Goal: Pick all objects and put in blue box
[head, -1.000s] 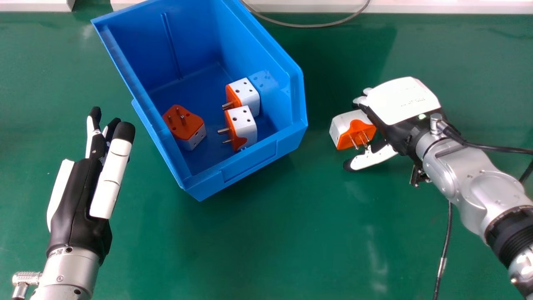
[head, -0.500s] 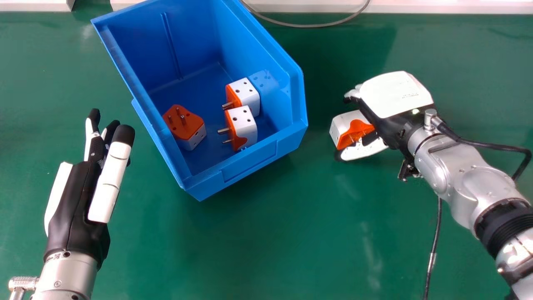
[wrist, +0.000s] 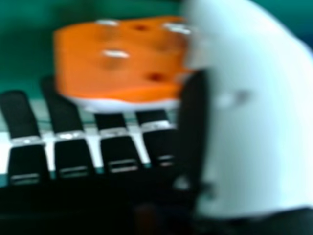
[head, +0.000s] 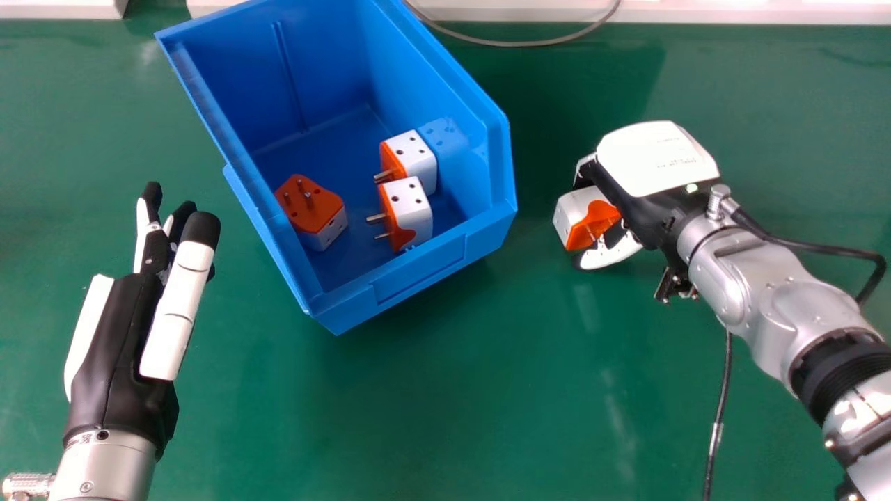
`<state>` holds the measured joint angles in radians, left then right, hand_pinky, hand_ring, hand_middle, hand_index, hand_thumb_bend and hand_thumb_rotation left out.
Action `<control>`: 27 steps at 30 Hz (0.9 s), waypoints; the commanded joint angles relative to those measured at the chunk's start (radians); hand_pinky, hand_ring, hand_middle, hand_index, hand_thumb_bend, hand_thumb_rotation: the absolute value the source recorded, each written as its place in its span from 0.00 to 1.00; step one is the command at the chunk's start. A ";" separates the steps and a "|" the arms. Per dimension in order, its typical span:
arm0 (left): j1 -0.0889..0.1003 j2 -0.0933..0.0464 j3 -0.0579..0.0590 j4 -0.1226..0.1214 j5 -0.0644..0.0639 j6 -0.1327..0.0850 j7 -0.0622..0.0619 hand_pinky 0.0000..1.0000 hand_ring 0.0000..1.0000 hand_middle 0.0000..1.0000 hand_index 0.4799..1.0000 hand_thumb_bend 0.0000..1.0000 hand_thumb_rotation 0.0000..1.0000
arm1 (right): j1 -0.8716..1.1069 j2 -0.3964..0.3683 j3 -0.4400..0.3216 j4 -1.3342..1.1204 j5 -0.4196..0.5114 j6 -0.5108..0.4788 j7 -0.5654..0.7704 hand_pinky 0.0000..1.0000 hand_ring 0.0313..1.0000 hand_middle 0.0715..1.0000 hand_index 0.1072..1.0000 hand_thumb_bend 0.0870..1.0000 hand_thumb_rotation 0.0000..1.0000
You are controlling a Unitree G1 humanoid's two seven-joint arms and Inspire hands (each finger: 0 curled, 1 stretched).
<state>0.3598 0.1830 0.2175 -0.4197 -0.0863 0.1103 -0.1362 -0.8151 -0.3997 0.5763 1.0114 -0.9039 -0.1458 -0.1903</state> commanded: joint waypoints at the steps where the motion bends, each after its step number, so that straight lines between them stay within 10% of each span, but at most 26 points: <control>1: 0.020 0.006 0.011 -0.042 -0.008 -0.005 -0.007 0.96 0.97 1.00 0.98 0.75 0.95 | -0.024 -0.029 0.013 0.008 -0.012 0.013 0.005 0.12 0.13 0.41 0.42 0.48 0.00; 12: 0.052 0.007 0.018 -0.074 -0.008 -0.019 -0.018 0.96 0.97 1.00 0.98 0.75 0.95 | -0.007 -0.020 0.009 0.004 0.018 0.030 -0.005 0.10 0.11 0.40 0.41 0.48 0.00; 27: 0.049 0.007 0.011 -0.071 0.006 -0.021 -0.015 0.95 0.97 1.00 0.98 0.74 0.95 | 0.024 -0.036 -0.014 -0.072 0.059 0.019 0.003 0.07 0.08 0.39 0.41 0.48 0.00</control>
<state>0.4099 0.1833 0.2257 -0.4649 -0.0854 0.1045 -0.1518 -0.8031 -0.4152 0.5787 0.9739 -0.8655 -0.1221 -0.1912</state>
